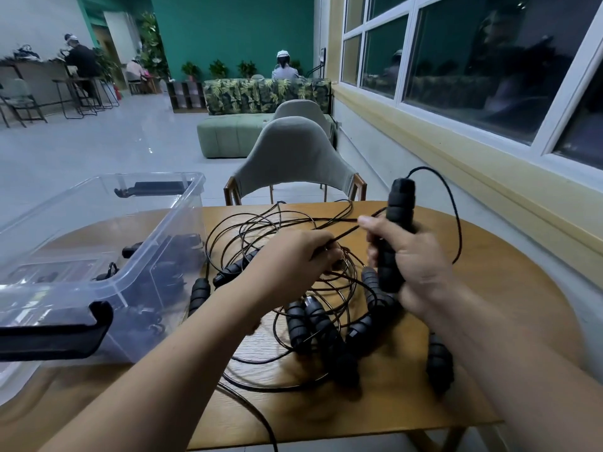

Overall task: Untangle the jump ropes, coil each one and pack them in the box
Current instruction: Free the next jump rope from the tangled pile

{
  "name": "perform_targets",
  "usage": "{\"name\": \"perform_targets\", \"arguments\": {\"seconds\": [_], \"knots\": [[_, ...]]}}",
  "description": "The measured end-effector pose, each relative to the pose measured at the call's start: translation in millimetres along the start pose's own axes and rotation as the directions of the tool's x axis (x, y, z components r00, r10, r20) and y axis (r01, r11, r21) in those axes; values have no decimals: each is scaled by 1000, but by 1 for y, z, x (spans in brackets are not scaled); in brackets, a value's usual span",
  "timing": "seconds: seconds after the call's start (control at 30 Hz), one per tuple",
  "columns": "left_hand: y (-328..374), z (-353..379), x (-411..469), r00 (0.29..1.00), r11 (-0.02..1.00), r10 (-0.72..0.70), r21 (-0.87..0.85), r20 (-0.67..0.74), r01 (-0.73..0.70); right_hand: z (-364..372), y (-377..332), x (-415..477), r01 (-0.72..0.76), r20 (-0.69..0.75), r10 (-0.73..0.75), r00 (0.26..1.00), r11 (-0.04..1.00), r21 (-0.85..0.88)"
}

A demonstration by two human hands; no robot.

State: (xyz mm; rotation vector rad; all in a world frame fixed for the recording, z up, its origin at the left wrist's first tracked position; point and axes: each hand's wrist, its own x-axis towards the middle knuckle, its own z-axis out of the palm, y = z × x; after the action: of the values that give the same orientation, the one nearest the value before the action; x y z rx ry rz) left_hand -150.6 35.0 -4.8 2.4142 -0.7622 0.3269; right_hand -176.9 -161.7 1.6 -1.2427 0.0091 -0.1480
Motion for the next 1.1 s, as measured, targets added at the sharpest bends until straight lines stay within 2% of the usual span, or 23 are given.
{"name": "perform_targets", "arguments": {"seconds": [0.33, 0.6, 0.77, 0.9, 1.1], "knots": [[1, -7, 4, 999, 997, 14, -70, -52, -18, -44, -43, 19, 38, -25, -33, 999, 976, 214], [-17, -23, 8, 991, 999, -20, -41, -132, 15, -66, -59, 28, 70, -116, -43, 992, 967, 243], [-11, -17, 6, 991, 998, -16, -65, -134, 7, -63, -43, 31, 23, -196, 16, 980, 980, 197], [-3, -14, 6, 990, 995, -17, -102, -141, 3, -45, -25, 23, -63, -95, 74, 993, 992, 112], [8, -3, 3, 992, 997, 22, -65, -126, -31, -6, -7, -2, -121, 76, 126, 989, 991, -60]]}}
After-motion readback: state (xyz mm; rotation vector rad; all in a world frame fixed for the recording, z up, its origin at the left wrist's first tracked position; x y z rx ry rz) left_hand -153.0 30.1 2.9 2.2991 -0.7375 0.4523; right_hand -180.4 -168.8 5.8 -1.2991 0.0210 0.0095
